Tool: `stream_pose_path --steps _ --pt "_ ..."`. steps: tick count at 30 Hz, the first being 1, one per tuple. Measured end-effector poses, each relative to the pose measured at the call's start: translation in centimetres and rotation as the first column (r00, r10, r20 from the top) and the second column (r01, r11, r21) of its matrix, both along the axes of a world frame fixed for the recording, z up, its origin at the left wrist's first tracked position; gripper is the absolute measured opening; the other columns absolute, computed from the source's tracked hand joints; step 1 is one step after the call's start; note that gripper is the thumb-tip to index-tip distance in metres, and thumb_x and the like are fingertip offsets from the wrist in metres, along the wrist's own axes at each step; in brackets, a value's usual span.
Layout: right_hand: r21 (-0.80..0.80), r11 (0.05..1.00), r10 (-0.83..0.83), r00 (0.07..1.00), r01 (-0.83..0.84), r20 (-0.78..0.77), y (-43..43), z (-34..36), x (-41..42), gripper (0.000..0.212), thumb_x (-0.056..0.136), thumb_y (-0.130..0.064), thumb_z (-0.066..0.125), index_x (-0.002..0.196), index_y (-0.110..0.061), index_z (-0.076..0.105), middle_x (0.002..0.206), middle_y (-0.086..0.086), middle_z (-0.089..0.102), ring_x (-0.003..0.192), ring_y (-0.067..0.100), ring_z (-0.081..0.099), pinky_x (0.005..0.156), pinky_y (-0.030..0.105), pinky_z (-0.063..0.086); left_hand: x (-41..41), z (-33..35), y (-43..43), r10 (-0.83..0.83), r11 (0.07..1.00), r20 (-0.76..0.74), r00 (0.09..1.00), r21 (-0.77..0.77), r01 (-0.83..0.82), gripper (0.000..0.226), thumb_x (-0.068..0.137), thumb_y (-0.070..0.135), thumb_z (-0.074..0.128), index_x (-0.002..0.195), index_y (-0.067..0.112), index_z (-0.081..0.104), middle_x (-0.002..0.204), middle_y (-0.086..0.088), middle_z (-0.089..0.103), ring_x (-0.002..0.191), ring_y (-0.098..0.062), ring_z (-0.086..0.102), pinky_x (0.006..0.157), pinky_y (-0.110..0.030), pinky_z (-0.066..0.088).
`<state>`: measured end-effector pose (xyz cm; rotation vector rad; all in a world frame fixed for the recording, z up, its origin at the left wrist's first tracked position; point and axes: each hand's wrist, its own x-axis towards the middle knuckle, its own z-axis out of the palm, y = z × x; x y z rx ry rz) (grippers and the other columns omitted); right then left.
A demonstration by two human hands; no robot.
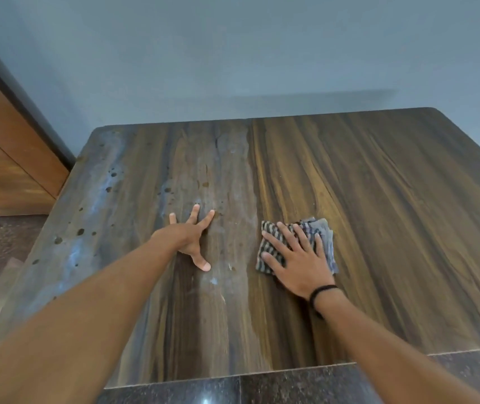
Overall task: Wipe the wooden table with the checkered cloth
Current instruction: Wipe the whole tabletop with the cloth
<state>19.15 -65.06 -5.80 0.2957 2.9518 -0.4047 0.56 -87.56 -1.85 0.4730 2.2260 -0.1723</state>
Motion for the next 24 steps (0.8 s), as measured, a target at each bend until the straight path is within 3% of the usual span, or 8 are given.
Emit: stream_pose_path --steps 2,5,9,12,14,18,22,24 --pt "0.024 0.999 -0.036 0.999 0.037 -0.023 -3.5 -0.5 -0.1 0.059 0.098 -0.074 0.008 0.154 -0.062 -0.004 0.164 -0.021 -0.016 0.155 0.016 -0.019 0.117 0.052 -0.026 0.2 0.0 0.0 -0.006 1.0 0.003 1.0 0.008 0.006 0.148 0.057 0.059 0.088 0.137 0.05 -0.036 0.147 0.012 -0.047 0.138 -0.05 -0.029 0.113 -0.069 0.013" --pt "0.022 0.983 0.181 0.983 -0.181 0.0 -3.1 -1.3 1.1 0.054 0.091 -0.081 -0.003 0.145 -0.073 -0.009 0.164 -0.026 -0.013 0.155 0.012 -0.017 0.117 0.049 -0.026 0.5 0.2 0.0 -0.022 1.0 -0.016 1.0 -0.001 0.022 0.148 0.057 0.058 0.087 0.138 0.05 -0.036 0.147 0.013 -0.047 0.139 -0.051 -0.028 0.111 -0.07 0.014" --pt "0.023 0.998 -0.059 0.998 0.059 0.003 -1.5 -0.5 -3.8 0.058 0.096 -0.075 0.007 0.152 -0.064 -0.004 0.163 -0.024 -0.016 0.155 0.015 -0.017 0.118 0.051 -0.024 0.7 1.1 0.2 -0.018 1.0 0.003 1.0 -0.003 0.018 0.144 0.063 0.055 0.086 0.14 0.046 -0.036 0.148 0.01 -0.046 0.137 -0.052 -0.03 0.112 -0.069 0.013" --pt "0.041 0.995 0.086 0.996 -0.086 0.012 -2.1 -1.4 -3.7 0.056 0.091 -0.081 0.0 0.145 -0.071 -0.015 0.16 -0.023 -0.024 0.151 0.014 -0.027 0.113 0.05 -0.031 1.0 1.2 0.4 -0.044 0.999 0.007 0.999 -0.016 0.044 0.143 0.065 0.055 0.085 0.139 0.045 -0.038 0.147 0.008 -0.048 0.136 -0.052 -0.031 0.113 -0.069 0.011" --pt "-0.01 0.984 0.179 0.983 -0.179 0.047 0.5 -0.7 -4.4 0.055 0.088 -0.085 -0.003 0.141 -0.076 -0.012 0.165 -0.025 -0.016 0.153 0.011 -0.023 0.117 0.05 -0.025 0.9 1.3 0.4 -0.055 0.998 0.006 0.998 -0.02 0.055 0.142 0.067 0.053 0.084 0.139 0.044 -0.038 0.146 0.007 -0.049 0.136 -0.053 -0.032 0.112 -0.069 0.01" --pt "0.004 0.997 -0.08 0.996 0.08 0.026 1.2 0.4 -8.5 0.059 0.098 -0.073 0.017 0.154 -0.062 0.002 0.169 -0.019 -0.007 0.156 0.017 -0.012 0.119 0.054 -0.018 0.8 1.5 0.9 -0.075 0.993 0.026 0.997 -0.085 0.077 0.141 0.07 0.055 0.081 0.131 0.039 -0.045 0.142 0.001 -0.054 0.134 -0.052 -0.033 0.113 -0.067 0.006" --pt "0.011 0.986 0.166 0.986 -0.166 0.01 1.4 -1.1 -6.6 0.056 0.09 -0.083 0.002 0.144 -0.073 -0.009 0.165 -0.027 -0.014 0.154 0.01 -0.019 0.118 0.048 -0.025 0.7 1.1 1.5 -0.102 0.982 0.028 0.994 -0.156 0.105 0.139 0.071 0.058 0.079 0.117 0.037 -0.05 0.136 -0.003 -0.058 0.127 -0.043 -0.041 0.113 -0.066 0.001" --pt "-0.036 0.996 0.087 0.996 -0.086 0.008 3.7 -0.3 -9.2 0.054 0.093 -0.081 0.008 0.145 -0.073 -0.005 0.164 -0.028 -0.013 0.155 0.012 -0.014 0.12 0.049 -0.02 0.4 0.7 1.6 -0.074 0.981 0.048 0.996 -0.178 0.081 0.142 0.068 0.059 0.081 0.118 0.039 -0.05 0.136 0.0 -0.059 0.132 -0.052 -0.036 0.113 -0.069 0.011"
